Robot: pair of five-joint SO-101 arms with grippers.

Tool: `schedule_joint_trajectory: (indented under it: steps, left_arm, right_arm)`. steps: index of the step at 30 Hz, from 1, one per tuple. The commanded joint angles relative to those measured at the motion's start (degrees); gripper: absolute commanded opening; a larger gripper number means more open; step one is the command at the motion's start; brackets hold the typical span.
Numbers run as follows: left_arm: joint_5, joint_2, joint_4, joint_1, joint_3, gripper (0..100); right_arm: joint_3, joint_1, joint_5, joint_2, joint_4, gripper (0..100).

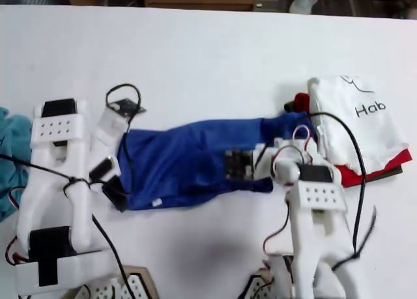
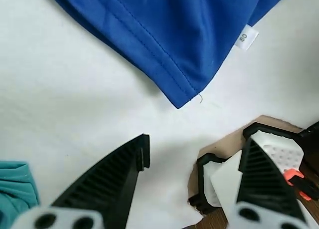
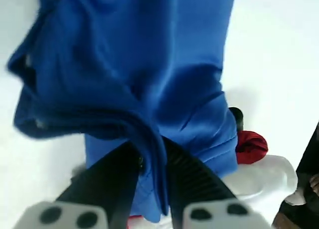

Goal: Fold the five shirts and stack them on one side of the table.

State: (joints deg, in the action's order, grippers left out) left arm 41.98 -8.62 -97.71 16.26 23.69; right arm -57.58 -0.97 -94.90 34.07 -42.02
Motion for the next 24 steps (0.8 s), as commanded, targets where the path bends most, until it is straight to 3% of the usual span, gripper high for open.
schedule_joint_trajectory:
  steps: [1,8,14,20,24]
  left_arm:
    - [0.7,-2.1,-0.9,0.5,-1.5,31]
    - [0.7,-2.1,-0.9,0.5,-1.5,31]
    - [0.7,-2.1,-0.5,0.2,-1.5,31]
    - [1.2,-1.9,-0.3,0.2,-1.6,31]
    - [2.2,-1.8,0.9,0.2,-1.6,31]
  right_arm:
    - [6.9,-0.7,4.5,-8.4,3.6,2.2]
    - [16.3,-0.7,8.6,-22.4,3.4,2.3]
    - [16.3,-0.7,12.7,-24.0,3.4,3.3]
    - [16.3,-0.4,19.6,-23.3,0.7,25.0]
    - [16.4,0.0,21.0,-17.1,-2.2,26.6]
